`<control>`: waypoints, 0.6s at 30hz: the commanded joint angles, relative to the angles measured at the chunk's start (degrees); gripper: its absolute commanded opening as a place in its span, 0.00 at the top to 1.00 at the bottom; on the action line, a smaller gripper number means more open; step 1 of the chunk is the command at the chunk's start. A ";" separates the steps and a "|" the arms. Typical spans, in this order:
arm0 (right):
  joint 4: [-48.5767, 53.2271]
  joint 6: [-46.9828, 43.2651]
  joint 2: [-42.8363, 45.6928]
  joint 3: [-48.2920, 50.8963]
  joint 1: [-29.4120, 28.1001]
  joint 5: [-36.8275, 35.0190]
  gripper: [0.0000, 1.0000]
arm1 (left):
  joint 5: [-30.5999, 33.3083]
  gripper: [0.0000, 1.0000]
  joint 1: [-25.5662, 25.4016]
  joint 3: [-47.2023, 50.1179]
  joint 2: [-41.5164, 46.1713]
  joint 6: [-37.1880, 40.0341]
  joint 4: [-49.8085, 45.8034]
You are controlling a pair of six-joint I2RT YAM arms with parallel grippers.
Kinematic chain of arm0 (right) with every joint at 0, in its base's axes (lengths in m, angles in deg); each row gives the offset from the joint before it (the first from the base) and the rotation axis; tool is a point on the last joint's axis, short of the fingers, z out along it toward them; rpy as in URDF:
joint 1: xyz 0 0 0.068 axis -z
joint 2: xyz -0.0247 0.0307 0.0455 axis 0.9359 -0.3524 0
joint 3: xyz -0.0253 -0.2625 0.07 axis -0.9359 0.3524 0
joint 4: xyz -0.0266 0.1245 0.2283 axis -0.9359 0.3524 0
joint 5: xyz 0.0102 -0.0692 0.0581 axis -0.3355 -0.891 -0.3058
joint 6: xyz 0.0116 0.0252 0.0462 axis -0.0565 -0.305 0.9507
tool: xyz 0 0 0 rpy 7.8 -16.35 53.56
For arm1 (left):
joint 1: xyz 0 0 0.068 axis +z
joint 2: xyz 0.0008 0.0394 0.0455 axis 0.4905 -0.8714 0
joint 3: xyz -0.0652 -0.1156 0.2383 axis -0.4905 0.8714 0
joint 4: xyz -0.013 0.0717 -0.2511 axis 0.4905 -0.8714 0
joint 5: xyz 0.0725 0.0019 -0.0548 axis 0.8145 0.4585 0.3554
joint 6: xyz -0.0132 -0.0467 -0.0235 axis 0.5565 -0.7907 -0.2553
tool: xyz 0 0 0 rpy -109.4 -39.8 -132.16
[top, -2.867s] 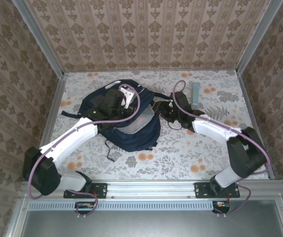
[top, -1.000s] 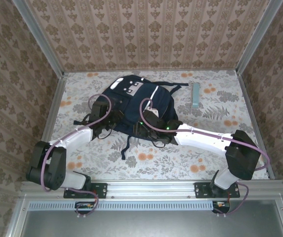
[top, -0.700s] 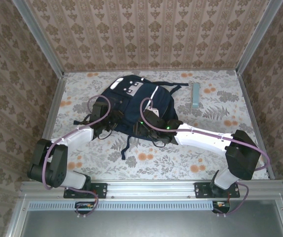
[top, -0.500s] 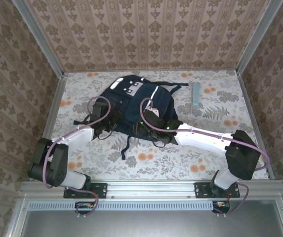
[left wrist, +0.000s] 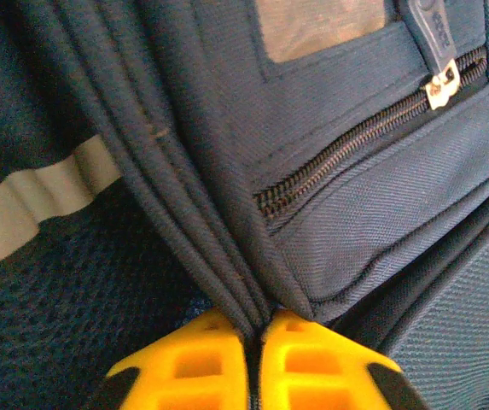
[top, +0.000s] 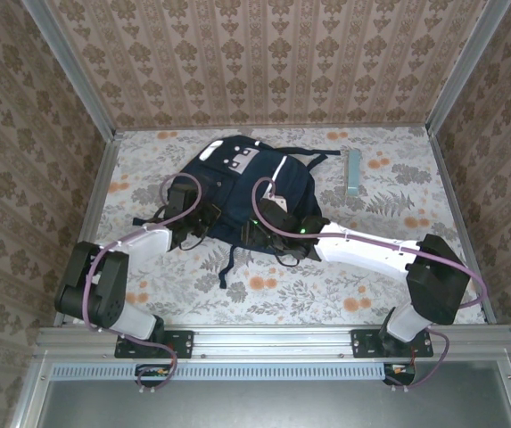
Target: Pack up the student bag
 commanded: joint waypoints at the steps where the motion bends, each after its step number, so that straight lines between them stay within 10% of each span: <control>1: 3.06 -0.64 -2.02 -2.11 -0.68 -1.66 0.35 | -2.10 1.00 0.12 -1.66 3.81 -0.12 2.22; 18: -4.87 8.74 -7.71 -6.68 -1.08 -0.85 0.50 | -3.50 1.00 -0.79 -3.32 12.74 -1.51 -1.43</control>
